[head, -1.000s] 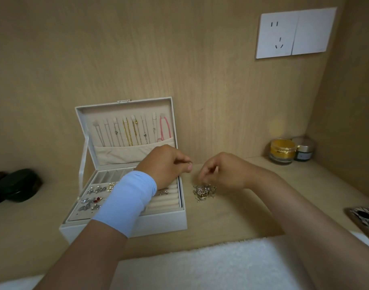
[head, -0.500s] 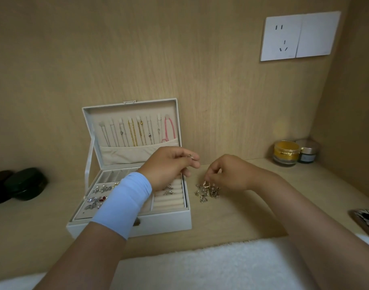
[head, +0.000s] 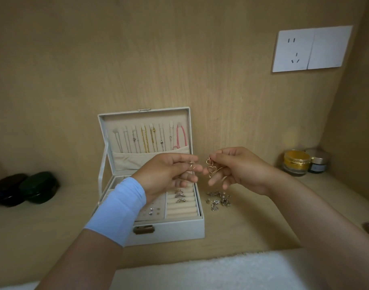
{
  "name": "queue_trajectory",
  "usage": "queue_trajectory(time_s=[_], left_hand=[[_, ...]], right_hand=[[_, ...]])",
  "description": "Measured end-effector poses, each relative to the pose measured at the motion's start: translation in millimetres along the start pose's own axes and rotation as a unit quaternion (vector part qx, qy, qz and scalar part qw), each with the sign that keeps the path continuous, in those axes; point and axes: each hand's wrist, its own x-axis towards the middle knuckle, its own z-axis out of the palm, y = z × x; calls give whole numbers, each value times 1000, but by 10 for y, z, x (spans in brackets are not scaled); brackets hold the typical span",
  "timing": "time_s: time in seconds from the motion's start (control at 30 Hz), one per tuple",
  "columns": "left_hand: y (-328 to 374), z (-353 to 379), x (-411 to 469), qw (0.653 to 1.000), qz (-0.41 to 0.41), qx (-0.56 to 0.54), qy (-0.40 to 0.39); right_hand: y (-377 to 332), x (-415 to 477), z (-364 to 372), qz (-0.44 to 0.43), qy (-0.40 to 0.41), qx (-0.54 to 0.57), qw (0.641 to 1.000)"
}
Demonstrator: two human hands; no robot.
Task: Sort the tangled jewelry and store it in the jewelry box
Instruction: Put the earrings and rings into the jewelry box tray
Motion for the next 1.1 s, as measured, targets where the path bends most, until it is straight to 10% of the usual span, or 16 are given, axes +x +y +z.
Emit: queue_trajectory(time_s=[0.7,1.1], left_hand=[[-48,-1398,-699,972,39,90,212],[-159,-1550,-642,977,29,89,193]], right_hand=[[-372,880,1508,14,-52,-177,983],[-309,1272,1816,39,31,-529,847]])
